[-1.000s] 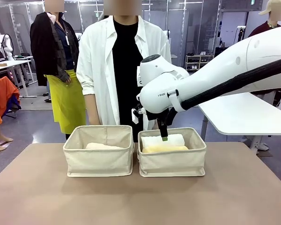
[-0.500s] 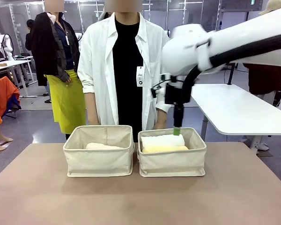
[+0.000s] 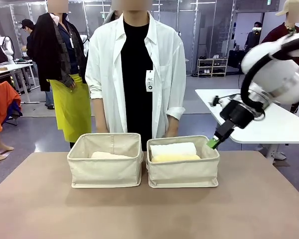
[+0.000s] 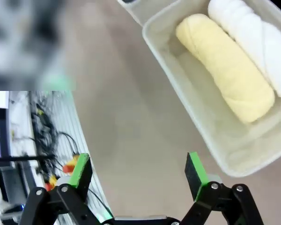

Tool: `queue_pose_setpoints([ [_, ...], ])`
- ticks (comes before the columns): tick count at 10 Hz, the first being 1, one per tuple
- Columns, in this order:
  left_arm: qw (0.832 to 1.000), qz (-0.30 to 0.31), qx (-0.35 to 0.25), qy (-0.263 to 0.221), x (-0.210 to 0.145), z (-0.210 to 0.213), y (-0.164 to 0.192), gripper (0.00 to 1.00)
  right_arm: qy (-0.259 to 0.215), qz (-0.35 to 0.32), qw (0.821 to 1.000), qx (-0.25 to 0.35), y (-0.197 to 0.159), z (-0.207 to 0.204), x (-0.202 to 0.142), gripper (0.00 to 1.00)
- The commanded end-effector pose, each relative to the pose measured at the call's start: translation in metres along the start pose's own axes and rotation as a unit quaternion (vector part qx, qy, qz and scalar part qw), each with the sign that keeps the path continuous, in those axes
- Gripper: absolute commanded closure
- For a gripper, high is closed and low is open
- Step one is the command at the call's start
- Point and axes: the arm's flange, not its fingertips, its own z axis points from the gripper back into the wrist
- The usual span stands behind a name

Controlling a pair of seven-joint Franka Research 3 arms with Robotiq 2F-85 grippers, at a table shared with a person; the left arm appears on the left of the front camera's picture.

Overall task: Divide the towels into two baskets.
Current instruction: Pick up one hotel-folded towel from the bottom of the table and place it in the Fabric basket indicated by the person.

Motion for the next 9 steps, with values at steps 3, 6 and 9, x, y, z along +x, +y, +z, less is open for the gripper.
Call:
queue_pose_setpoints([
  [3,1.0,-0.003,0.001,-0.001,-0.004,0.001,-0.001,0.0,-0.182,-0.109,0.973,0.091,-0.022,0.039,-0.141,0.0],
  [6,1.0,-0.003,0.001,-0.001,-0.004,0.001,-0.001,0.0,-0.216,-0.146,0.955,0.144,-0.04,0.083,-0.226,0.0],
  [9,1.0,-0.003,0.001,-0.001,-0.004,0.001,-0.001,0.0,-0.288,-0.194,0.921,0.175,-0.048,0.098,-0.286,0.0],
])
